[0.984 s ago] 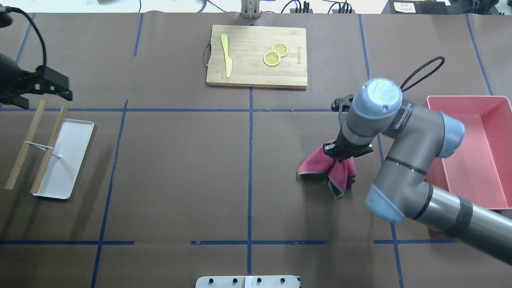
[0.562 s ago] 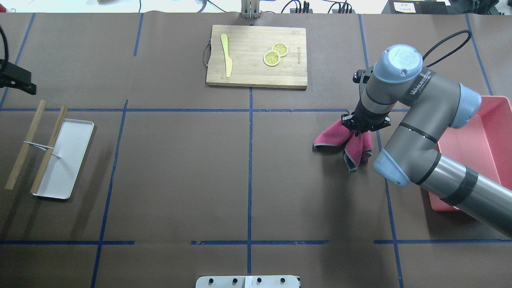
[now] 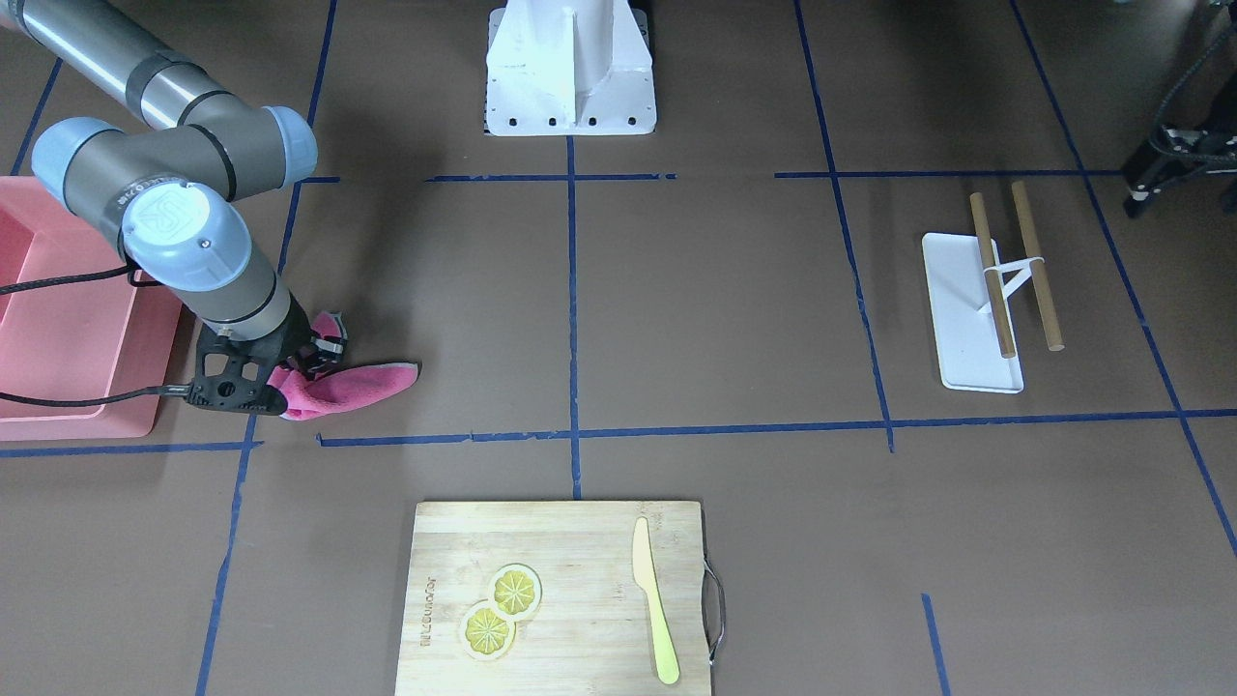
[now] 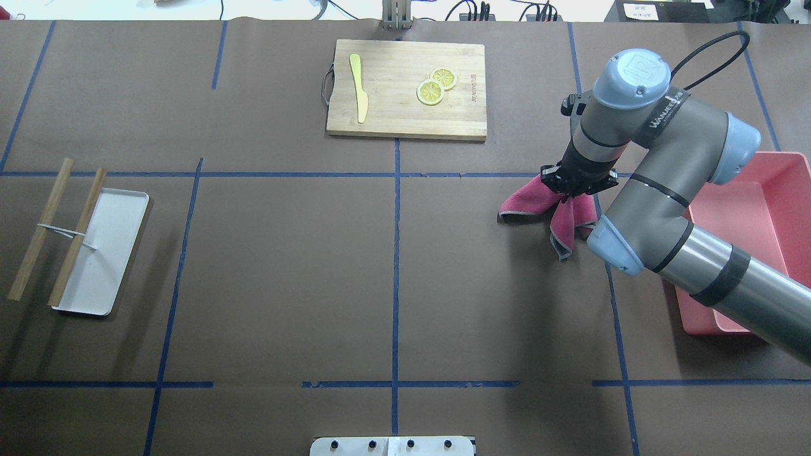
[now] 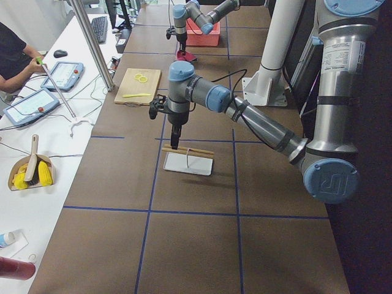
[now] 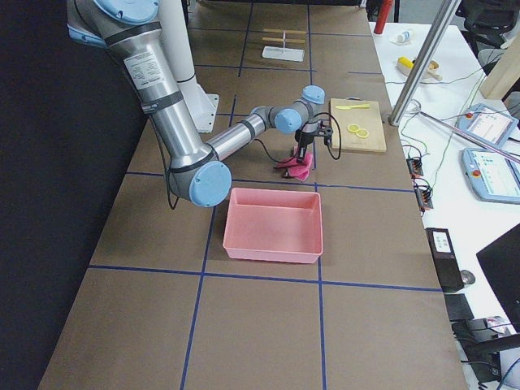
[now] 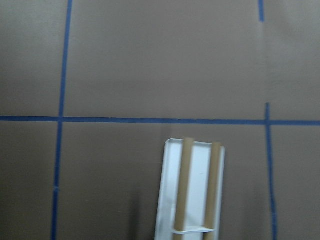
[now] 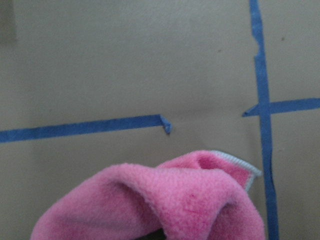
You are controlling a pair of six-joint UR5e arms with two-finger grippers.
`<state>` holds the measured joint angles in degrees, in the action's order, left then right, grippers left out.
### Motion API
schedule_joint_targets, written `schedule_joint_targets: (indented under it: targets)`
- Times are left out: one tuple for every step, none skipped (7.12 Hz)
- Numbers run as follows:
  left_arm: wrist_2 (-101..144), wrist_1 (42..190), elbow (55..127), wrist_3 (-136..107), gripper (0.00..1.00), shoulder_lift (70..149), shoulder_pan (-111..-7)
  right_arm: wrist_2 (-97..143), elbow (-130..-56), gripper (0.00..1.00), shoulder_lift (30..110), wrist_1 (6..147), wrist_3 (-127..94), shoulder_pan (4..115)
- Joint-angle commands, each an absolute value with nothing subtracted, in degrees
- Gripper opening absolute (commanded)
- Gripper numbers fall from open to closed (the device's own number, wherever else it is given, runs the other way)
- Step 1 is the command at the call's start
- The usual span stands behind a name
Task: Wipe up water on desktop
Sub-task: 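Rub the pink cloth back and forth across the table with the right gripper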
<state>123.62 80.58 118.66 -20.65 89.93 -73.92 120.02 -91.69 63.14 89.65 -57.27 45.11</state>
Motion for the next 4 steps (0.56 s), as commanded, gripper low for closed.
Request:
schedule_joint_targets:
  targets:
    - [123.66,82.08,110.60,-12.41,1.00,90.61,-77.59,123.56,-95.08,0.00,63.54,90.26,-59.66,40.37]
    - [123.66,83.39,108.57,-11.00,1.00,91.22,-79.00,123.66,-97.45,0.00,63.81,90.26,-64.99,36.60]
    - [123.66,83.67,107.41,-10.55,1.00,92.10,-79.54,123.66,-100.69,0.00,63.81,90.26,-71.48,32.30]
    - [123.66,83.67,106.88,-10.46,1.00,92.37,-79.63,123.49,-103.59,0.00,63.90,90.26,-77.55,28.43]
